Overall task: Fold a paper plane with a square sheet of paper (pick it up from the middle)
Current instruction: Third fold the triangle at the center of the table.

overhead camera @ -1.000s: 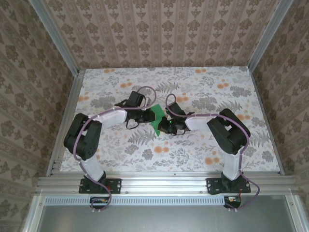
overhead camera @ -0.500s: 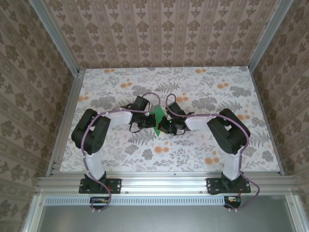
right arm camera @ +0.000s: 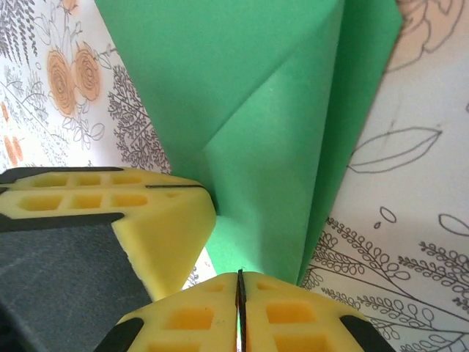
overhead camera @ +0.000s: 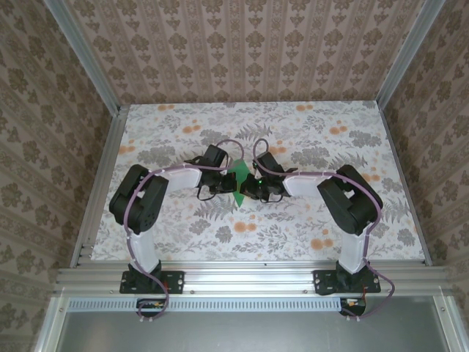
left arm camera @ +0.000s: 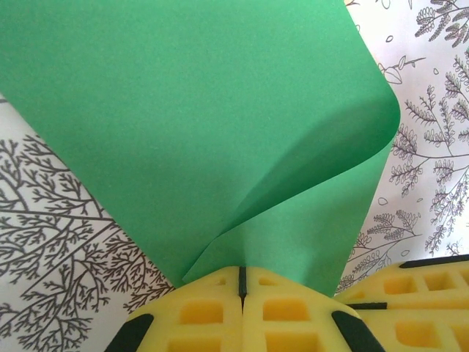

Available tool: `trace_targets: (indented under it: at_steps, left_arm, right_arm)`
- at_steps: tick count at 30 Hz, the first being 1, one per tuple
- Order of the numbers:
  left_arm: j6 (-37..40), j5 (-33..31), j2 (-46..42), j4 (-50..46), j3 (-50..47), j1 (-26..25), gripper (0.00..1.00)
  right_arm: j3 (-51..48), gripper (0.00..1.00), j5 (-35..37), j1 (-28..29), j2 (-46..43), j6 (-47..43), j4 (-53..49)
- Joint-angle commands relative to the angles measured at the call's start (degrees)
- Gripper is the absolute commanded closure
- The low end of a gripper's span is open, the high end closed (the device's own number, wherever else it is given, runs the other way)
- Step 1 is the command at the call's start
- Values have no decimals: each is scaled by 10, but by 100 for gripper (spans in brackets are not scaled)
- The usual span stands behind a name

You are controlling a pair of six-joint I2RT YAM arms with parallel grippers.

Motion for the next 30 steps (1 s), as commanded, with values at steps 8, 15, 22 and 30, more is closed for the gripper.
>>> trace_targets:
  at_steps: [8, 15, 22, 30]
  left_arm:
    - [20, -29, 28, -43, 1, 0, 100]
    - [25, -32, 29, -49, 3, 0, 100]
    - [28, -33, 32, -51, 4, 0, 100]
    - [29, -32, 32, -54, 5, -1, 100]
  right_arm:
    - [36, 90, 19, -17, 51, -17, -22]
    - [39, 90, 12, -26, 33, -18, -29]
    - [63, 90, 19, -40, 24, -37, -42]
    - [95, 90, 16, -47, 64, -46, -58]
